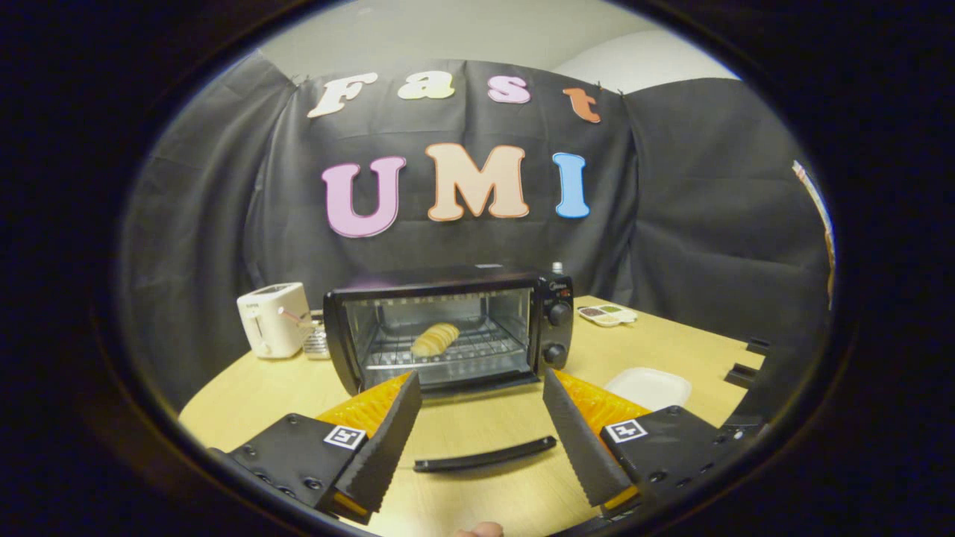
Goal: Open the toaster oven, put the food inside, and close the toaster oven door.
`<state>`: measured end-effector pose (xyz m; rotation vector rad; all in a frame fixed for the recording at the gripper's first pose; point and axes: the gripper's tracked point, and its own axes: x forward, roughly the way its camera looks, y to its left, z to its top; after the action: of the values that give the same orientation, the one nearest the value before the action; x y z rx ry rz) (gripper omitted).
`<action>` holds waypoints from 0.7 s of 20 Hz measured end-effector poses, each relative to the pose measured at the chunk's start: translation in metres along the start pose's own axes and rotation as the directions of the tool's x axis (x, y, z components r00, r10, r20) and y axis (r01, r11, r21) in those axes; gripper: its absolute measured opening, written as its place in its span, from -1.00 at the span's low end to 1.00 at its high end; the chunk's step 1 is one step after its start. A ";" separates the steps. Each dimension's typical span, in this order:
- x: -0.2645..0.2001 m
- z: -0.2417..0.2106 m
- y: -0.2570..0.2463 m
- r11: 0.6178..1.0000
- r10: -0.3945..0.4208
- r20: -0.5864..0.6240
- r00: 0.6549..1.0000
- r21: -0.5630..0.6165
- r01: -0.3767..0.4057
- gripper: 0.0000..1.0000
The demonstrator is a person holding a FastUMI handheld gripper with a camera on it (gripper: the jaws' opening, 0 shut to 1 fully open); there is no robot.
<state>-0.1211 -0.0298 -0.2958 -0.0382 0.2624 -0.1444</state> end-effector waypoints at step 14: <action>-0.013 -0.099 0.013 0.986 0.161 -0.163 0.974 -0.010 -0.164 1.00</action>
<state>-0.1571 -0.0169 -0.3890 -0.0282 0.4276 0.0189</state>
